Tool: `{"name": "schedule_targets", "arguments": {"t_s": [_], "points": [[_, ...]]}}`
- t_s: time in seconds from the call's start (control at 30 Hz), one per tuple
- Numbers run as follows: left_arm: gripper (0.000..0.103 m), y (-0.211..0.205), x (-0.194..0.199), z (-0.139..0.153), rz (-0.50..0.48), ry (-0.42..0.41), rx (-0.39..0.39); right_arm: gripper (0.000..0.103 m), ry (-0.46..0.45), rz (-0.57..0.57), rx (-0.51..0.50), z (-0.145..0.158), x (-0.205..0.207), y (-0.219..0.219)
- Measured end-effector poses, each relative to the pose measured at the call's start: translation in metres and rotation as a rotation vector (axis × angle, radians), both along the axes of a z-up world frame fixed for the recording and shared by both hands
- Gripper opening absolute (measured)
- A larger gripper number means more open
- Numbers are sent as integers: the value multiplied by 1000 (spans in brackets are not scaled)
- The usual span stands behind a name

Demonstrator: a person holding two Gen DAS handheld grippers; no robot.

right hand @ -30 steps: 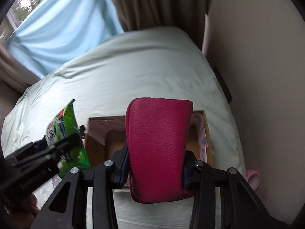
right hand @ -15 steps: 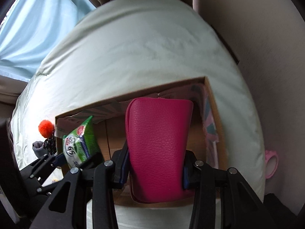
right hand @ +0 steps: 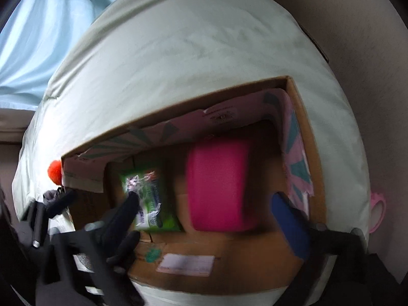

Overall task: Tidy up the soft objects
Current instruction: 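Open both tools to drop the wipe pack and pouch into the box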

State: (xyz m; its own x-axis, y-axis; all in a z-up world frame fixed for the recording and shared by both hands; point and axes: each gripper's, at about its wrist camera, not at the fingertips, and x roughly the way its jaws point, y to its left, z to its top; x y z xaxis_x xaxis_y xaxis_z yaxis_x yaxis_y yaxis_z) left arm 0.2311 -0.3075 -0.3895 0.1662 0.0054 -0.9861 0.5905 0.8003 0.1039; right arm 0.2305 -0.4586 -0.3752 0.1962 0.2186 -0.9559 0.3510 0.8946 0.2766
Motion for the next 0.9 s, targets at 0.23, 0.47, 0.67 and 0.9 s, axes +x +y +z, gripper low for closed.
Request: {"name": "schedule_targets", "arguments": {"t_s": [0.23,0.47,0.67,0.9], "points": [[102,13,-1,24,52,2,-58,103,-48,-43,10,12,-18,-6],[102,7,-18,54,41,-3,-121,103,-88,-37,0,34,-25,-2],[102,11,-31,93,59,-29,-186,103,-139,-16,-27,77,-41,2],[102,47,-54,154,116,-100,-274,103,-242,1,-82,146,-70,16]]}}
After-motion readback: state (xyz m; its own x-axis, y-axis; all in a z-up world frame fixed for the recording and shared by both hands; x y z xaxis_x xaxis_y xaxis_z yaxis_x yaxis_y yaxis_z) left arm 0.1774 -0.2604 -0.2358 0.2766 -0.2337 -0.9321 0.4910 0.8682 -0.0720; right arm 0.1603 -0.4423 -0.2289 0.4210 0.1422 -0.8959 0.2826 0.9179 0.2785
